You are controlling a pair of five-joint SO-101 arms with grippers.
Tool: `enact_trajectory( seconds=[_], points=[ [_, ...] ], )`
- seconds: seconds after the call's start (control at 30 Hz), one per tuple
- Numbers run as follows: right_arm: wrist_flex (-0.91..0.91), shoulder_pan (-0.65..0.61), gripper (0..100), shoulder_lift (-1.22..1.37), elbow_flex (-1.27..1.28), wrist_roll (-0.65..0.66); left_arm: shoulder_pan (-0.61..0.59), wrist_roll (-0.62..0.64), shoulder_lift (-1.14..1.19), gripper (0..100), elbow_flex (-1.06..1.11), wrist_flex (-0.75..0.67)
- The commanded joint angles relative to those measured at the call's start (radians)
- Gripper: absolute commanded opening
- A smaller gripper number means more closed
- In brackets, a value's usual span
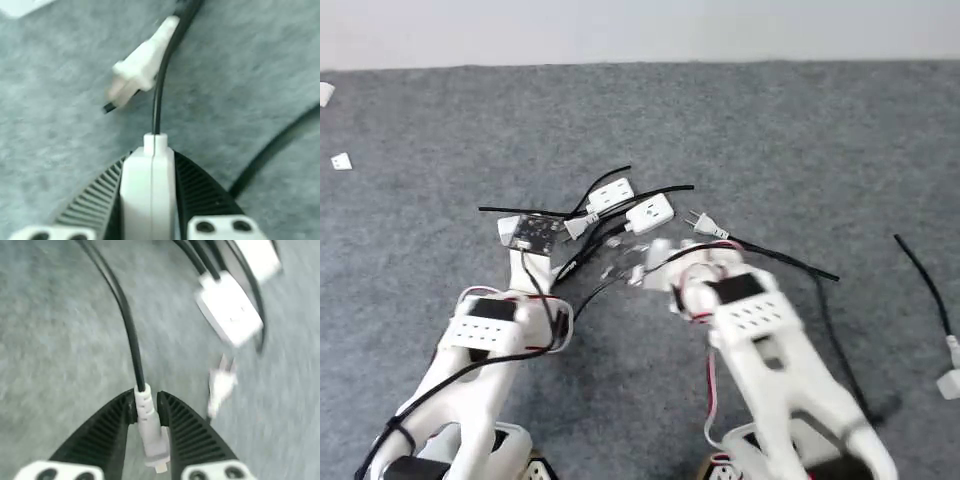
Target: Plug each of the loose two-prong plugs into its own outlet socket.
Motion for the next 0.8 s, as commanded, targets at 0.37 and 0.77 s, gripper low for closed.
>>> enact_trajectory(
  seconds=[0.37, 0.77],
  points=[
    [0.572, 0.127, 0.9, -0.36, -0.046, -0.517, 0.232, 0.319, 0.361, 13, -0.318, 0.141],
    [0.456, 0.338, 0.9, -0.248, -0.02, -0.783, 0.212, 0.334, 0.23, 14, -0.239, 0.055]
  ],
)
